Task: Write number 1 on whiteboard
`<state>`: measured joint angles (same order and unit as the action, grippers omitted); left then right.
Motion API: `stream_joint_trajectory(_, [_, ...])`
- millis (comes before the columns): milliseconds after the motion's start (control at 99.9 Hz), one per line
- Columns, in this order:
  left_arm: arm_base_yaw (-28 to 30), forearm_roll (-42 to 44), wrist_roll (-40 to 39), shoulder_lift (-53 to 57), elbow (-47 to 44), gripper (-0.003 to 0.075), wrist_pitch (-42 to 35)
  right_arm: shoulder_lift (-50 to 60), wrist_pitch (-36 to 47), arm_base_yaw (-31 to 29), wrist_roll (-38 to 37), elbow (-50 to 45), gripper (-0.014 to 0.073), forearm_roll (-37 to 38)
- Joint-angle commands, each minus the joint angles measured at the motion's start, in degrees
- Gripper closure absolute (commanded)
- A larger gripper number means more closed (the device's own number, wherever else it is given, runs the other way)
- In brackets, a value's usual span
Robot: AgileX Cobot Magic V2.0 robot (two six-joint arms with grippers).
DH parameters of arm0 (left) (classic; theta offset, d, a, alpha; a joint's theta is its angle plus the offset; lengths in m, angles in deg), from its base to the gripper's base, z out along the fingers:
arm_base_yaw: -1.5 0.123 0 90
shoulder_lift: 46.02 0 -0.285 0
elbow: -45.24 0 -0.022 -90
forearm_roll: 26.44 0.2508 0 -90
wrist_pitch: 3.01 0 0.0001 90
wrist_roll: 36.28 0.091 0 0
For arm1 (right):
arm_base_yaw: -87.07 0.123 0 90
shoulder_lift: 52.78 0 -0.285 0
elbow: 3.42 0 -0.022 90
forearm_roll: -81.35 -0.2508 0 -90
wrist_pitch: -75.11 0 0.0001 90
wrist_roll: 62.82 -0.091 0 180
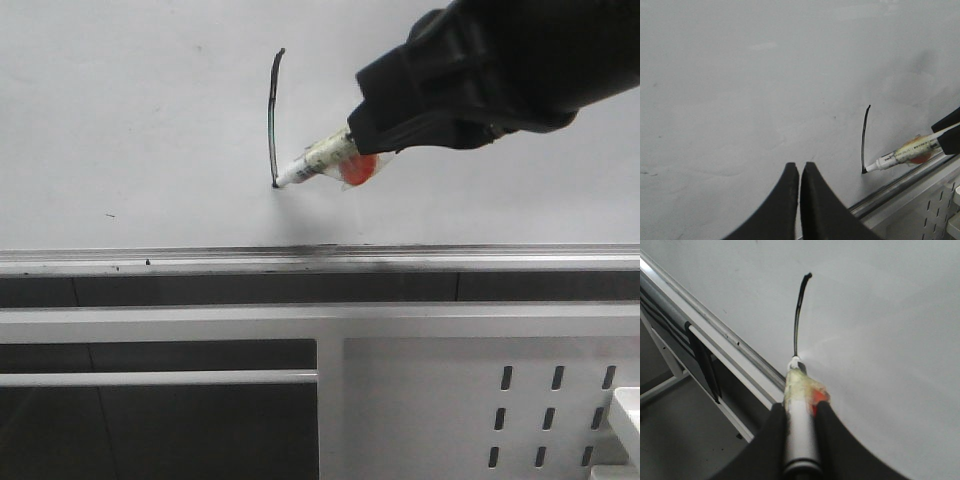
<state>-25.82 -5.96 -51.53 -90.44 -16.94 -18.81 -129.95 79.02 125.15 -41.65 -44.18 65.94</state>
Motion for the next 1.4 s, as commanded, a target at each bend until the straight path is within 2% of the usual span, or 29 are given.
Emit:
stream_joint_trajectory(0, [0.2, -1.0, 0.0, -0.2, 1.6, 0.074, -4.6, 0.4, 6.6, -1.1, 0.4, 2.1, 0.0671, -0.4])
stream_joint_trajectory(160, [0.2, -0.3, 0.0, -0.2, 1.6, 0.0739, -4.6, 1.2, 4.3, 1.2, 0.4, 2.1, 0.0671, -0.4])
stream_joint_trajectory(260, [-0.7, 7.4, -0.1, -0.2, 1.6, 0.0713, -4.6, 2.0, -2.1, 4.3, 0.4, 2.9, 0.0671, 0.2])
stream_joint_trajectory(330, [-2.1, 13.3, -0.2, -0.3, 1.6, 0.0619, -5.6, 2.0, -8.6, 6.3, 0.5, 4.7, 0.0671, 1.1])
stream_joint_trajectory(441, [-4.8, 16.6, -0.2, -1.5, 1.6, 0.0369, -7.7, 2.0, -18.2, 8.7, 0.5, 9.8, 0.0671, 5.1])
stream_joint_trajectory(511, [-6.4, 17.3, -0.2, -3.1, 1.6, 0.0295, -6.8, 2.0, -23.0, 9.4, 0.5, 13.8, 0.0671, 6.2])
stream_joint_trajectory(641, [-8.2, 21.5, -0.2, -8.1, 1.9, 0.0332, -8.5, 2.0, -30.0, 9.4, 0.5, 20.4, 0.0671, 7.1])
stream_joint_trajectory(781, [-8.4, 22.3, -0.1, -14.9, 4.4, 0.0374, -11.3, 2.0, -33.2, 9.7, 0.5, 24.3, 0.0671, 7.5])
stream_joint_trajectory(1051, [-8.5, 25.3, 0.0, -25.6, 9.7, 0.0374, -16.3, 2.0, -34.6, 12.5, 0.5, 25.1, 0.0671, 7.5])
stream_joint_trajectory(1392, [-8.5, 25.4, 0.0, -26.5, 10.1, 0.0385, -16.8, 2.0, -34.6, 12.5, 0.5, 25.1, 0.0671, 7.5])
